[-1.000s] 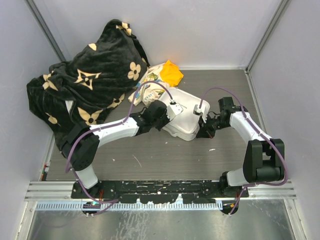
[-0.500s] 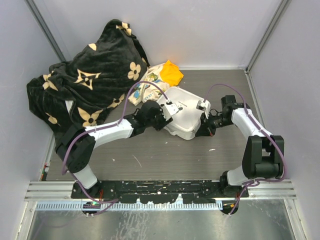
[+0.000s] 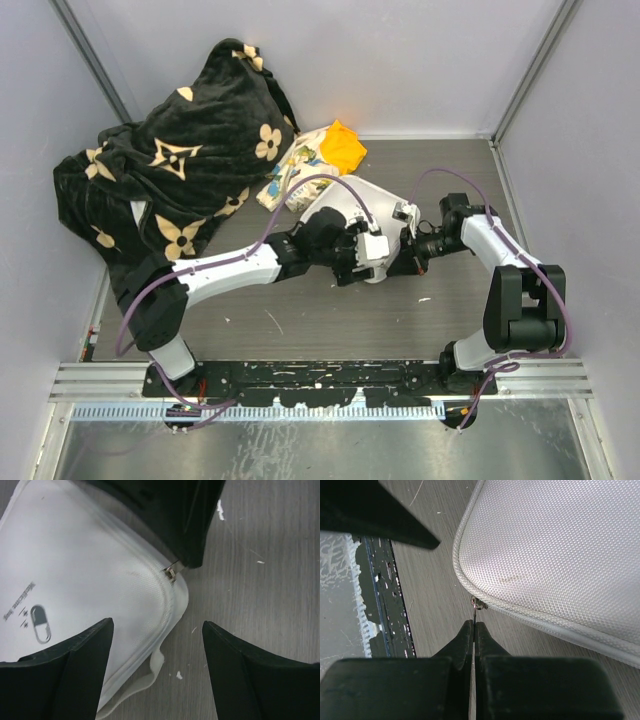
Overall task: Organize the medicine kit
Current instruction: Zip the medicine box at the center of the board.
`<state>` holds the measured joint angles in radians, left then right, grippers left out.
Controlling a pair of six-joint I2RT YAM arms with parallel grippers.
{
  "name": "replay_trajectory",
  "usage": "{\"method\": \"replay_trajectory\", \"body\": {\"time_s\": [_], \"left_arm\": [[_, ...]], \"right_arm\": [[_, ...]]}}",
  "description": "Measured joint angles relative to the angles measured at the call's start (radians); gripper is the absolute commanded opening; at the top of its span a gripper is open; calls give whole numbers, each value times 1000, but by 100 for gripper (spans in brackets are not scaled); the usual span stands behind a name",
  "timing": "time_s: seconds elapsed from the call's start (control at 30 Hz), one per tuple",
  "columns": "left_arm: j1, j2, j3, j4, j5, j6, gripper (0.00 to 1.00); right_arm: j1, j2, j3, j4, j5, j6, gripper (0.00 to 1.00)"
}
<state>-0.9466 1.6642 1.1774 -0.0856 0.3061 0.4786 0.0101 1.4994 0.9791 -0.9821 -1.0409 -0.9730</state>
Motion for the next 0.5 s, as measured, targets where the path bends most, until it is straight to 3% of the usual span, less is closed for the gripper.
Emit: {"method": "replay_trajectory", "body": {"time_s": [0.17,0.37,0.5], "left_arm": [[-47,61,25,-2,-10,7,45],[-44,91,35,9,-43,3,4],[-53,98,40,11,-66,3,0]], "right_arm": [[0,-1,-23,14,-18,20,1],[0,-1,-54,36,-13,34,1],[2,-1,-60,60,-13,42,1]]}}
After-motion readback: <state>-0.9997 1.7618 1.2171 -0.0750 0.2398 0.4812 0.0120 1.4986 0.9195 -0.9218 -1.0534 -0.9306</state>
